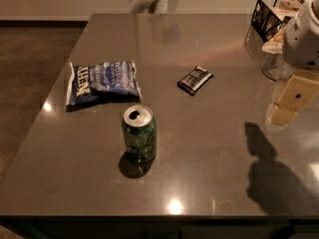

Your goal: Move blue chip bag near green can

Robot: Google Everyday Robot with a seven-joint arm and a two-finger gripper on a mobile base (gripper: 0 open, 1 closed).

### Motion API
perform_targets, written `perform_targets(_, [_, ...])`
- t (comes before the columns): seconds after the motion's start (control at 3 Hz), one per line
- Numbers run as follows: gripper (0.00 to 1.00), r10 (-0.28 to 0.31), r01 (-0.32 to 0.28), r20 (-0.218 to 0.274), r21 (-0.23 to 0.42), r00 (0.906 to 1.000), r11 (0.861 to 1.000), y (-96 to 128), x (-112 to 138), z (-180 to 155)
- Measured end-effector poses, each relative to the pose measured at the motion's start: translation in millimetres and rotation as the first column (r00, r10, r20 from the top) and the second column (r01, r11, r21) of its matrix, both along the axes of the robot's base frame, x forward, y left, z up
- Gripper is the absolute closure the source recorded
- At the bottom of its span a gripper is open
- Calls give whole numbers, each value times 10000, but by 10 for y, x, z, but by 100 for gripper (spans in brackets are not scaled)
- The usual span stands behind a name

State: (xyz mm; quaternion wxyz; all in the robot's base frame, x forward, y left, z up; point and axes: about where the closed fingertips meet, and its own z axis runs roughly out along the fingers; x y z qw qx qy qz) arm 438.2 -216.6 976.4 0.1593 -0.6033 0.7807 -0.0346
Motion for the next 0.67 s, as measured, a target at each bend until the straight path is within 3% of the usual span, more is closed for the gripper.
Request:
perform_targets(0.33, [0,0,0,2,0,10000,10000,0,0,0])
perform_targets(0.67, [0,426,-426,0,263,9991,9987,130,86,30])
